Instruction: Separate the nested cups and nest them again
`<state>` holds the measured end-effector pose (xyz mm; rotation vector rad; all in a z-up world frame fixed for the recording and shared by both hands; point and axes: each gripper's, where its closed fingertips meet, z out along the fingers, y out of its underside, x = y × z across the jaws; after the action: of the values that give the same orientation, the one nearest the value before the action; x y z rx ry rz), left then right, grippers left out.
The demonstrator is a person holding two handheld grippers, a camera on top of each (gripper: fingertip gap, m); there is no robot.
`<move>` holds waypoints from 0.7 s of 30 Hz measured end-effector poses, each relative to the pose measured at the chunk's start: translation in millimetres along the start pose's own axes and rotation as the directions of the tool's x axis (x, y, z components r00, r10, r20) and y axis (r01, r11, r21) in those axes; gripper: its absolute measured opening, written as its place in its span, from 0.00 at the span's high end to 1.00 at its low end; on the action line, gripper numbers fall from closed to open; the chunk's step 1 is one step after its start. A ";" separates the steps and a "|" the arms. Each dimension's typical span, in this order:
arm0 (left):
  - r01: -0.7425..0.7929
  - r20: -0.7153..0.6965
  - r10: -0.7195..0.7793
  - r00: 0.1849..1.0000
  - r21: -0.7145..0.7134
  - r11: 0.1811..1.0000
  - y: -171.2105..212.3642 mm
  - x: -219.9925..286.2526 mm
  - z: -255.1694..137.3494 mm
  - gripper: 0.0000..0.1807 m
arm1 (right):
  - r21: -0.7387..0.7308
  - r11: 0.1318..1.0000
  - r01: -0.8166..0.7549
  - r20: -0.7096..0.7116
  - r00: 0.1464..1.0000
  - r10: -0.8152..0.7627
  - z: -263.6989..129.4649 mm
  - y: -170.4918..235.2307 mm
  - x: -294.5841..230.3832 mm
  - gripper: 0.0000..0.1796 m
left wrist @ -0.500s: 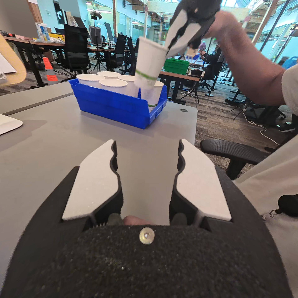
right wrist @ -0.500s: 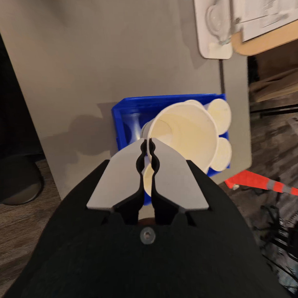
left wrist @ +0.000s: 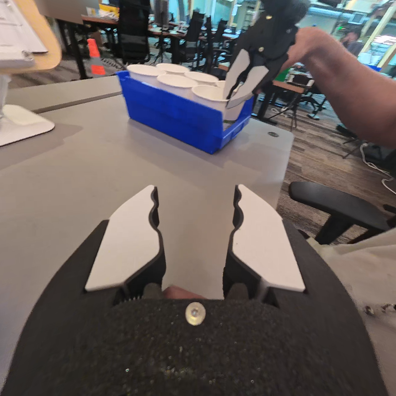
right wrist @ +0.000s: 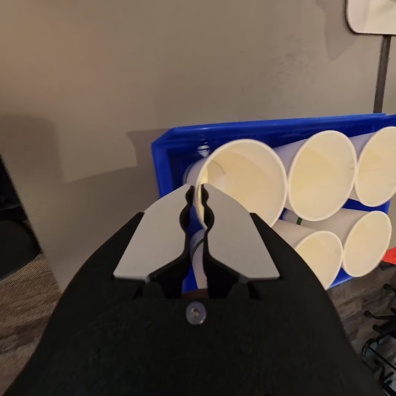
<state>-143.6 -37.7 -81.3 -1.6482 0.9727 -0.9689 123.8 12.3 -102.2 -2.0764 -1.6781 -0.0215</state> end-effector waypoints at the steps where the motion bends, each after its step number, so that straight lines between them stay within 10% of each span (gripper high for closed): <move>1: 0.018 0.034 -0.018 0.999 -0.009 1.000 2.2 -6.1 -0.1 0.64 | 0.005 1.000 -0.018 -0.037 0.999 0.019 1.1 -1.0 5.4 0.90; 10: 0.091 0.433 -0.118 0.894 0.083 0.992 -3.4 -63.1 -38.4 0.66 | 0.335 0.910 -0.246 -0.398 0.838 0.373 -57.2 -35.2 11.3 0.79; 14: 0.041 0.742 -0.040 0.670 0.017 0.999 8.2 -95.2 -84.1 0.67 | 0.651 0.651 -0.391 -0.289 0.665 0.689 -59.5 -70.5 -34.9 0.82; 21: 0.133 0.819 -0.095 0.566 0.024 0.991 35.8 -93.1 -98.4 0.72 | 0.794 0.301 -0.529 -0.043 0.445 0.894 -2.2 -99.0 -89.2 0.80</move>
<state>-273.6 7.2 -107.7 -1.9165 0.2268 -0.1470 10.0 -56.4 -92.7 -1.7897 -0.1443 0.3178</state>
